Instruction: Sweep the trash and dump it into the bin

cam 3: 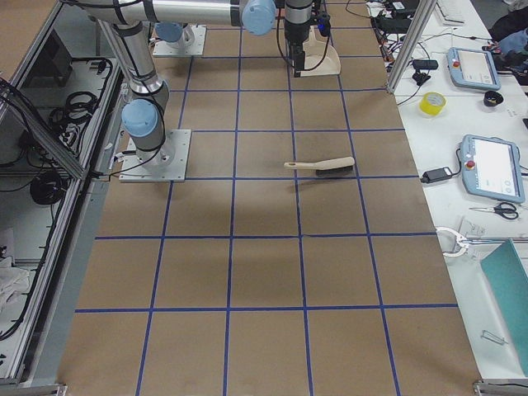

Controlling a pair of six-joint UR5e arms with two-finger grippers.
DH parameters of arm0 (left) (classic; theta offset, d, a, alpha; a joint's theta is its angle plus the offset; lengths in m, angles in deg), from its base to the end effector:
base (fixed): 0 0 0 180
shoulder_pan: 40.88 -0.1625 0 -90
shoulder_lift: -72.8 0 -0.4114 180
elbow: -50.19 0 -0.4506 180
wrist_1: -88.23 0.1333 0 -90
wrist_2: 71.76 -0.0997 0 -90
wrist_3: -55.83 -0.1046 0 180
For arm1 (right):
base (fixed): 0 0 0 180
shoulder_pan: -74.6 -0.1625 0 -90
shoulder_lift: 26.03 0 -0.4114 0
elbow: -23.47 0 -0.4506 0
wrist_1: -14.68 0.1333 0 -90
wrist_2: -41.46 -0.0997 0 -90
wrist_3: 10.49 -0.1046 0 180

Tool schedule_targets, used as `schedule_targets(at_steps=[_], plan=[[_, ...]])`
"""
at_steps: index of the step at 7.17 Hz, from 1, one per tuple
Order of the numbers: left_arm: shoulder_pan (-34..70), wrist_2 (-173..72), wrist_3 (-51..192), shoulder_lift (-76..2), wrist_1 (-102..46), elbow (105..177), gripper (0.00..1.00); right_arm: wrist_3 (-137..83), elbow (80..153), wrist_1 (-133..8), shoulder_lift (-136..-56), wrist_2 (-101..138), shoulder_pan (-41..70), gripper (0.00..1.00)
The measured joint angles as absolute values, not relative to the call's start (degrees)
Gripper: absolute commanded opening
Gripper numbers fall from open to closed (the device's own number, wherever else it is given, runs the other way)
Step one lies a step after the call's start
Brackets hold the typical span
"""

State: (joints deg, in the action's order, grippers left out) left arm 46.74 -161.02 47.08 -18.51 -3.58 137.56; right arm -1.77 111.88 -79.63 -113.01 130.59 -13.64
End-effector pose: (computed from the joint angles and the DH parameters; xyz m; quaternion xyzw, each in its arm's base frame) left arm -0.1113 -0.5638 0.4787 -0.0555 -0.9984 -0.0036 0.0068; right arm 0.1171 -0.5808 0.4626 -0.0609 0.9978 -0.0257 0.0053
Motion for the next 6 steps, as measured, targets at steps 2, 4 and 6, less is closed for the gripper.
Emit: schedule_targets(at_steps=[2, 4, 6], plan=[[46.74, -161.06, 47.67, -17.30, -3.92, 137.66, 1.00, -1.68, 111.88, -79.63, -112.90, 130.53, -13.64, 1.00], [46.73, -161.21, 47.59, -17.34, -3.92, 137.78, 1.00, -1.62, 111.88, -79.63, -112.96, 131.05, -13.64, 1.00], [46.67, -161.29, 47.62, -17.48, -3.88, 138.15, 1.00, -1.69, 111.89, -79.63, -113.12, 131.18, -13.64, 1.00]])
